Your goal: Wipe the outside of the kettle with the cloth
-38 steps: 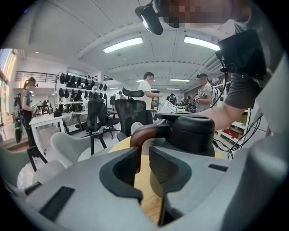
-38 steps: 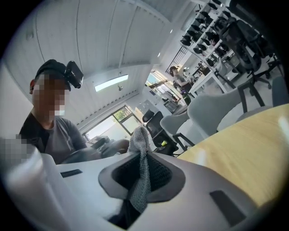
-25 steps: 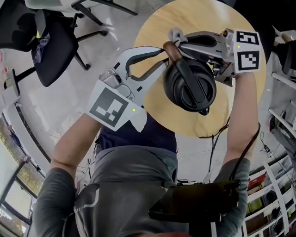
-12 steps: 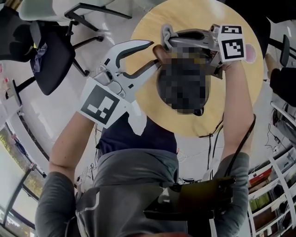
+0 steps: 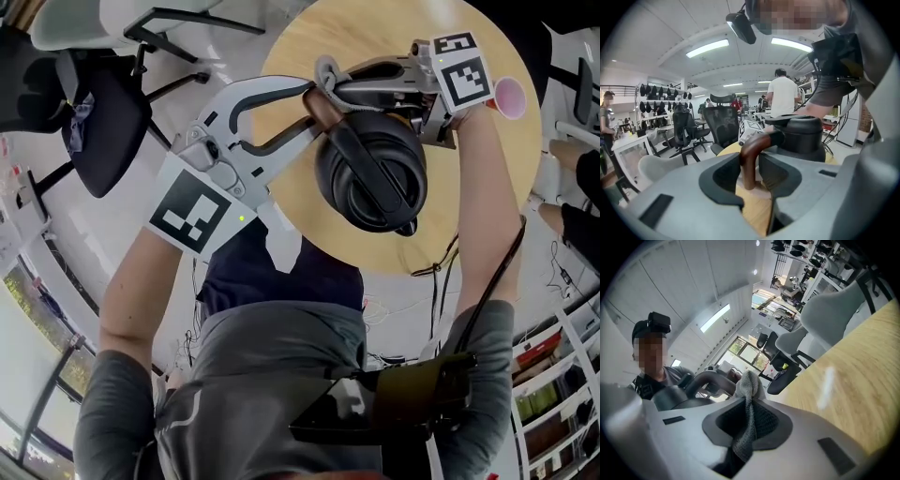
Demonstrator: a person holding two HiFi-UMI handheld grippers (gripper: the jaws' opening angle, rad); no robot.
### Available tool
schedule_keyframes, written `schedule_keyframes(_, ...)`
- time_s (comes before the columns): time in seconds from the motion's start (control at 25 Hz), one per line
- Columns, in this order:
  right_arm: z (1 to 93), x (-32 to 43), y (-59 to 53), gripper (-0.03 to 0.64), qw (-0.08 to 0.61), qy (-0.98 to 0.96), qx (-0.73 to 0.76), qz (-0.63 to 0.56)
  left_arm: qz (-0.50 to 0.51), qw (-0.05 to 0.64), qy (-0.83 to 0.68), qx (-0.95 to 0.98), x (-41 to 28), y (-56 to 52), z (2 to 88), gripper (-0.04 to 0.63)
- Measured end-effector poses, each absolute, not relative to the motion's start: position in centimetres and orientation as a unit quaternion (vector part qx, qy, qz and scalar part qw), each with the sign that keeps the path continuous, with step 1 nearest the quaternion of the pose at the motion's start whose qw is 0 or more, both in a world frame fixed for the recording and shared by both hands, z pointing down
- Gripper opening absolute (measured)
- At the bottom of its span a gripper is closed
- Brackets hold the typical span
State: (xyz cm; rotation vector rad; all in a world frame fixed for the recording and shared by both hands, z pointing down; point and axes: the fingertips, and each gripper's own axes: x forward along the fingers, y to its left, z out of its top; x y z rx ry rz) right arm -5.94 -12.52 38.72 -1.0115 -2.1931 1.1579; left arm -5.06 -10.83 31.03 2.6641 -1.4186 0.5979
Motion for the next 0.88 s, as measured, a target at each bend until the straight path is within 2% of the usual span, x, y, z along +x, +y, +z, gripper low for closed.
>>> schedule_keyframes(0.12,38.7,-5.3,-12.6,0.051,0.236,-0.806,-0.355,0.41,0.204,0.036,-0.457,0.865,-5.1,-10.7,31.2,0.127)
schedule_keyframes(0.28,38.8,-4.3,-13.3,0.051,0.227,-0.815,-0.329,0.42,0.216,0.074,-0.466,0.855,-5.5,-10.0,32.1,0.126)
schedule_keyframes(0.64,39.3,-1.4,-15.3,0.051,0.165,-0.835,-0.232,0.471,0.215,0.128,-0.477,0.842,-6.0,-9.6,33.7,0.107)
schedule_keyframes(0.88,39.4,1.2,-16.2,0.051,0.121,-0.856,-0.152,0.479,0.209,0.123,-0.469,0.849,-6.1,-9.7,33.6,0.106)
